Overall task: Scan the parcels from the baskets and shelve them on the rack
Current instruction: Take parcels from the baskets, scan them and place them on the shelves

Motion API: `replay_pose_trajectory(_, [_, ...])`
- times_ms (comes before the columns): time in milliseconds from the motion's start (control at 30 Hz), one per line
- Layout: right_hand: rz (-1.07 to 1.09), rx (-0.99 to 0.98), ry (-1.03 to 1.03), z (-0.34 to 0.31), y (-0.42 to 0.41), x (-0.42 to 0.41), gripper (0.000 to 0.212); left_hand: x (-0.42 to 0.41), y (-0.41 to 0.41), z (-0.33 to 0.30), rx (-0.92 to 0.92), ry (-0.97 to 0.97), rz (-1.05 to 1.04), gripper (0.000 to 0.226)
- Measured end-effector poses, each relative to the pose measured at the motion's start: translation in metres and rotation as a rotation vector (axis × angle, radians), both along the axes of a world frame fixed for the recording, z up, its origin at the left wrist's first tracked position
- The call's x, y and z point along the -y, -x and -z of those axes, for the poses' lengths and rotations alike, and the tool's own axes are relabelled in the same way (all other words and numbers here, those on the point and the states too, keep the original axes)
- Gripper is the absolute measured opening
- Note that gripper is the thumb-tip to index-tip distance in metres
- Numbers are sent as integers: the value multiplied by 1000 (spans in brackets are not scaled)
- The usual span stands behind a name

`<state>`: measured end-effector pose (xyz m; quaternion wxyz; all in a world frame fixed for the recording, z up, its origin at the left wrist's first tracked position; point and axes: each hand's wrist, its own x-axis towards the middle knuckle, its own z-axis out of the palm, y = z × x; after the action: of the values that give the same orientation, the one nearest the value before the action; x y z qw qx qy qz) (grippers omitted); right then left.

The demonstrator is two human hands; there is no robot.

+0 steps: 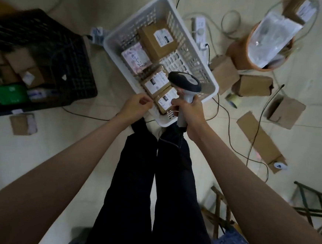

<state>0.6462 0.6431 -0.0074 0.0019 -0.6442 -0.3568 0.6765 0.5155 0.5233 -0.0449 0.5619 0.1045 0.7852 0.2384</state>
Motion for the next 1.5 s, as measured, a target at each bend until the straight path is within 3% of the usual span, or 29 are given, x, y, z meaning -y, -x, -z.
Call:
replay_pose_trajectory(233, [35,-2,113,126,-2,-18,25,-21,-8,119,-51,42,-5,22])
replay_pose_trajectory(500, [123,-58,349,267,11,-34,11,-60,16,252,-129,108,79,44])
replay_pose_trajectory(733, [241,-135,479,336,19,-31,12,-73,30,339,-135,180,147,57])
replay_pose_trajectory(833, [354,-206,511,355,21,-24,18,-73,31,360,-213,212,204,67])
replay_pose_trajectory(967, [319,-177,493,378,20,-13,37,-70,38,380,-278,236,189,82])
replay_pose_trajectory(1167, [353,-269,495,386,20,-8,23,-81,43,389,-256,365,326,91])
replay_pose_trajectory(1300, [380,-293,476,375,12,-12,24,-86,40,378,-281,418,300,83])
replay_pose_trajectory(1500, [448,-321,509,345,-2,-16,27,-82,34,348,-207,170,62,61])
